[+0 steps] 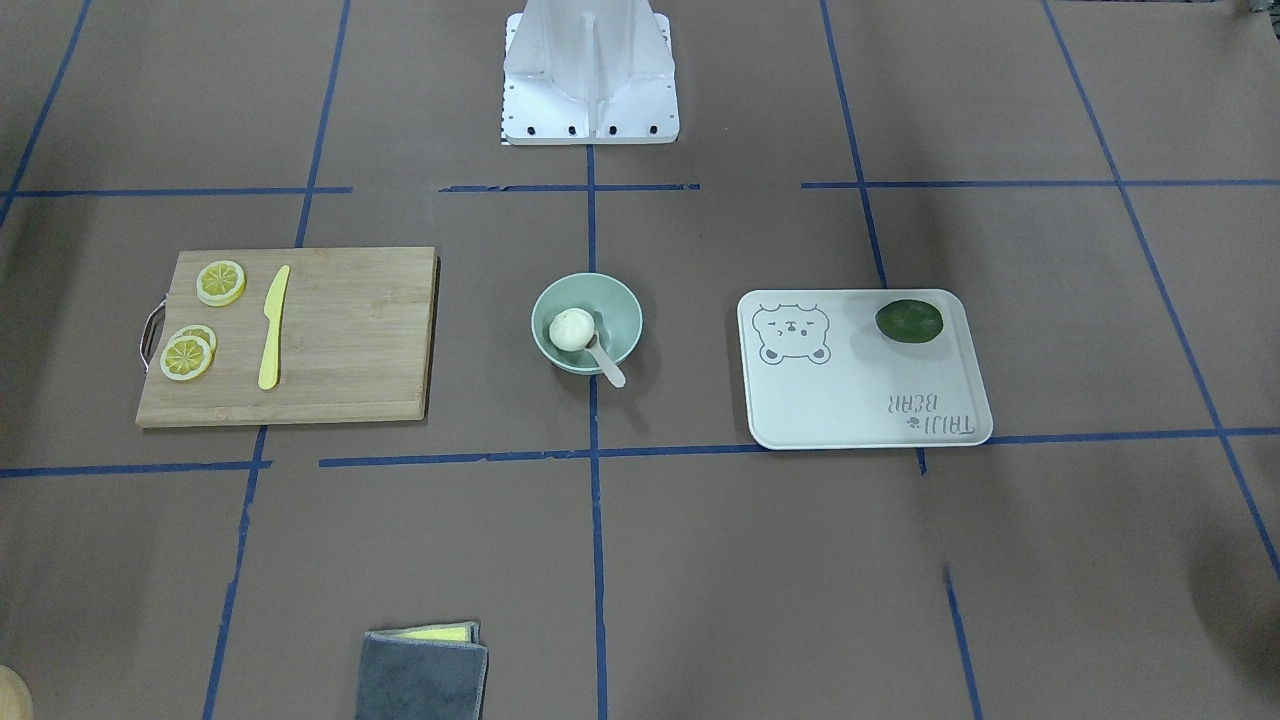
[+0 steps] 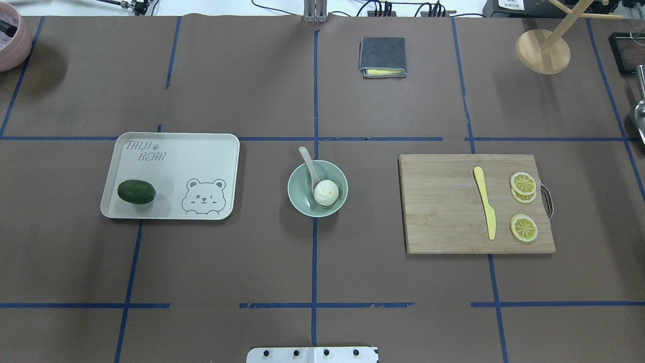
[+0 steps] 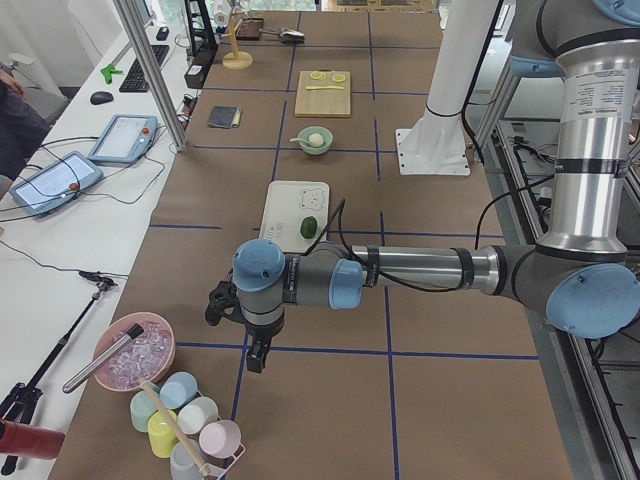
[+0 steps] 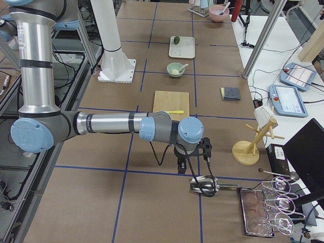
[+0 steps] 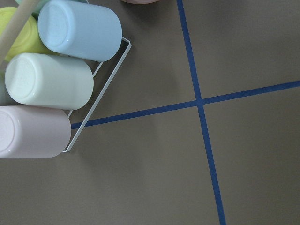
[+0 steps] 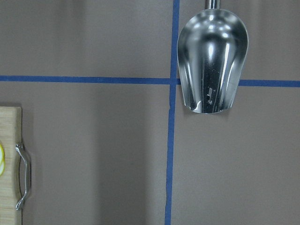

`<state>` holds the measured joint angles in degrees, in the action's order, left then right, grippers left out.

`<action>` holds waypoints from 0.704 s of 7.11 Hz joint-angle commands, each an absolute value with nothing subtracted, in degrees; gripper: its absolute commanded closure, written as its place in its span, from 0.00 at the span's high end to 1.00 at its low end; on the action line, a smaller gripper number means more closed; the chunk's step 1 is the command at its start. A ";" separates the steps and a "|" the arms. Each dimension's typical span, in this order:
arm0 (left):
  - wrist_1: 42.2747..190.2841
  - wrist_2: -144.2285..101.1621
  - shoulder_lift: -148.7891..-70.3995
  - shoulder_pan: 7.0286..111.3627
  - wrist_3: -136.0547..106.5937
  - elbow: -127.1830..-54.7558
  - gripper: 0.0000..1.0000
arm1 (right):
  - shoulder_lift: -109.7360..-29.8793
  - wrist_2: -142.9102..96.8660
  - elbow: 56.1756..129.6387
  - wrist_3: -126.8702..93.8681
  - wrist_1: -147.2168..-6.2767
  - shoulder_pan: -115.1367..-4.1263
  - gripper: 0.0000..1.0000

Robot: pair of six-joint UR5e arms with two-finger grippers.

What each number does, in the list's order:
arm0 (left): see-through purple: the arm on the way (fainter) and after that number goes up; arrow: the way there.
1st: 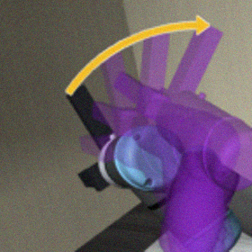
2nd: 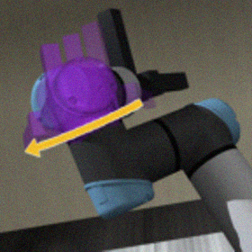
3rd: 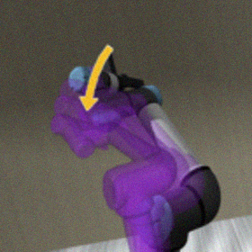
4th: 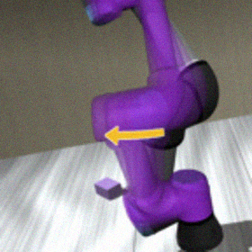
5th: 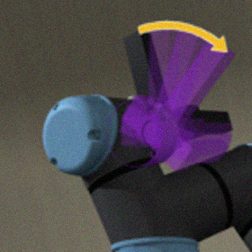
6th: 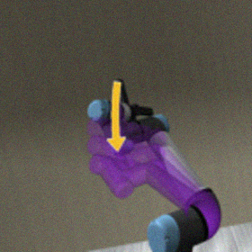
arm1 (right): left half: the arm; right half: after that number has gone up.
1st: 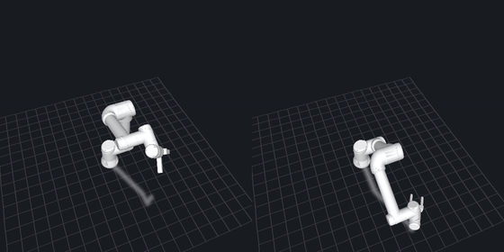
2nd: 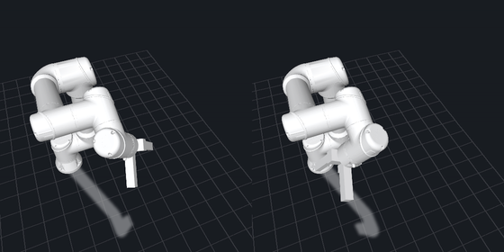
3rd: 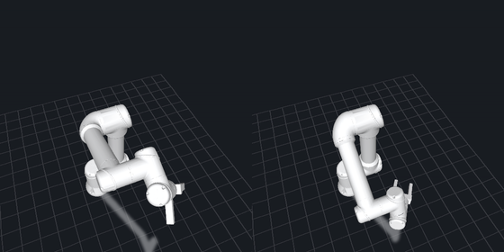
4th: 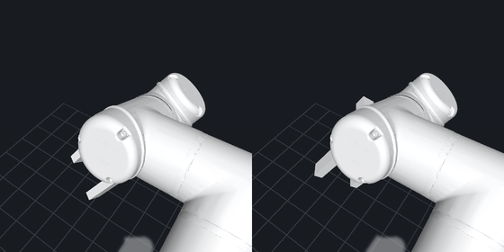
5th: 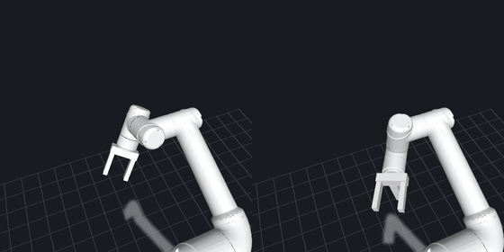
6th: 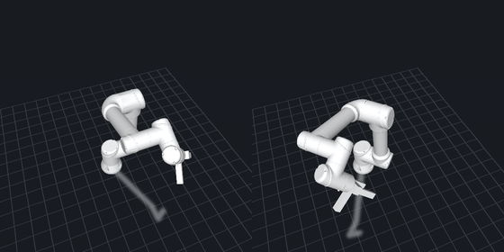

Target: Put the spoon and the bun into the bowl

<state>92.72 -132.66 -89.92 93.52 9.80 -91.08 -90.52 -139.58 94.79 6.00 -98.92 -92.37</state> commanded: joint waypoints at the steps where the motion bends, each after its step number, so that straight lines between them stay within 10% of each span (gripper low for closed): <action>1: 92.64 -132.98 -89.91 93.52 8.18 -91.06 1.00 | -90.53 -139.66 94.83 5.80 -98.88 -92.55 1.00; 5: 92.46 -132.98 -89.74 93.52 7.82 -91.41 1.00 | -90.44 -139.66 94.83 5.89 -98.88 -92.55 1.00</action>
